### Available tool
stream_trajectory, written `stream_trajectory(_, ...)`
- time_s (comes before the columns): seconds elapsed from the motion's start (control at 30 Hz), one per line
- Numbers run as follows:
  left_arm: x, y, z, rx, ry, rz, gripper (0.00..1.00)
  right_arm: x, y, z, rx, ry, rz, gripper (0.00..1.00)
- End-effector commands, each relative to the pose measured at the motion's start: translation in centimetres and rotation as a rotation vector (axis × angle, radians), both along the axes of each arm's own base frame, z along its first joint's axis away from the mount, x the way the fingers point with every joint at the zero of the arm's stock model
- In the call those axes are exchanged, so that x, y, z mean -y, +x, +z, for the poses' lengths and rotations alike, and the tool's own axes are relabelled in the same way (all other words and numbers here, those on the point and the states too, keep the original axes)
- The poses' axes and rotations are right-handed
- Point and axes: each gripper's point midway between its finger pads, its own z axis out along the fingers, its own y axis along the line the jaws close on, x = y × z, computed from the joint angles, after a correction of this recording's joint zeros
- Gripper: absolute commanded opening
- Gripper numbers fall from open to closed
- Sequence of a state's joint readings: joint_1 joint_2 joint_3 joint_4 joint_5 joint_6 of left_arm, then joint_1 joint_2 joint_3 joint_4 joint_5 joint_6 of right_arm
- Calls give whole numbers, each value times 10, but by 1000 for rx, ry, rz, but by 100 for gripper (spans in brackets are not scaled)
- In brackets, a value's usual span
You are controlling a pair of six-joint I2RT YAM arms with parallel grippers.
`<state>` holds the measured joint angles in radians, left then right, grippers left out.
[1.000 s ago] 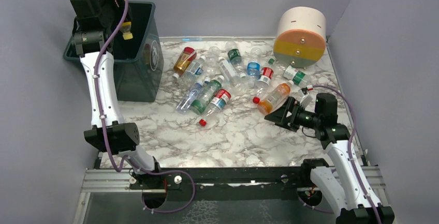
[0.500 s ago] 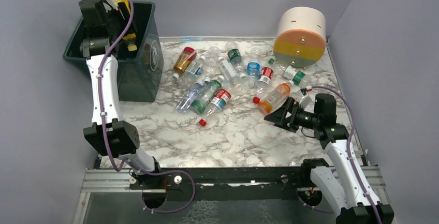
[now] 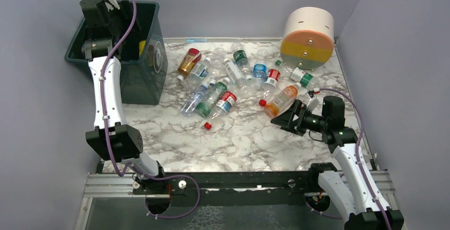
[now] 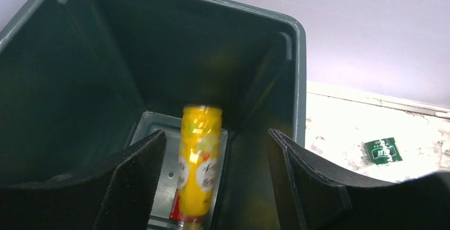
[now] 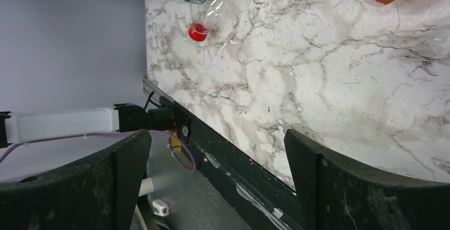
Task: Put the plastic bottles in the bin
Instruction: Place the plastic bottle in the trash bin, then pick up the plastic bottle at the center of the board.
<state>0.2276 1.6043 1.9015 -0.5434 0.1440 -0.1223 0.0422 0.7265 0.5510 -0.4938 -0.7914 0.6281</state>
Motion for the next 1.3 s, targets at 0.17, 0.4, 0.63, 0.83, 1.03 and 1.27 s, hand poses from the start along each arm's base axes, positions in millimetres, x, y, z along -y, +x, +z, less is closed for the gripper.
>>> stream_trajectory(0.17, 24, -21, 48, 114, -59, -86, 76, -3, -2, 3, 19, 19, 23, 100)
stream_trajectory(0.4, 89, -45, 71, 154, -170, -323, 81, -3, -1, 2, 16, 20, 23, 100)
stream_trajectory(0.63, 171, -71, 71, 132, -216, -542, 99, -4, 3, -1, 6, 20, 24, 100)
stream_trajectory(0.83, 244, -102, 32, 35, -214, -674, 99, -4, 3, -5, -8, 21, 27, 100)
stream_trajectory(1.03, 293, -129, -38, -104, -177, -740, 99, -3, 2, -16, -45, 16, 23, 99)
stream_trajectory(1.27, 335, -164, -111, -238, -144, -818, 99, -1, 4, -23, -66, -1, 10, 99)
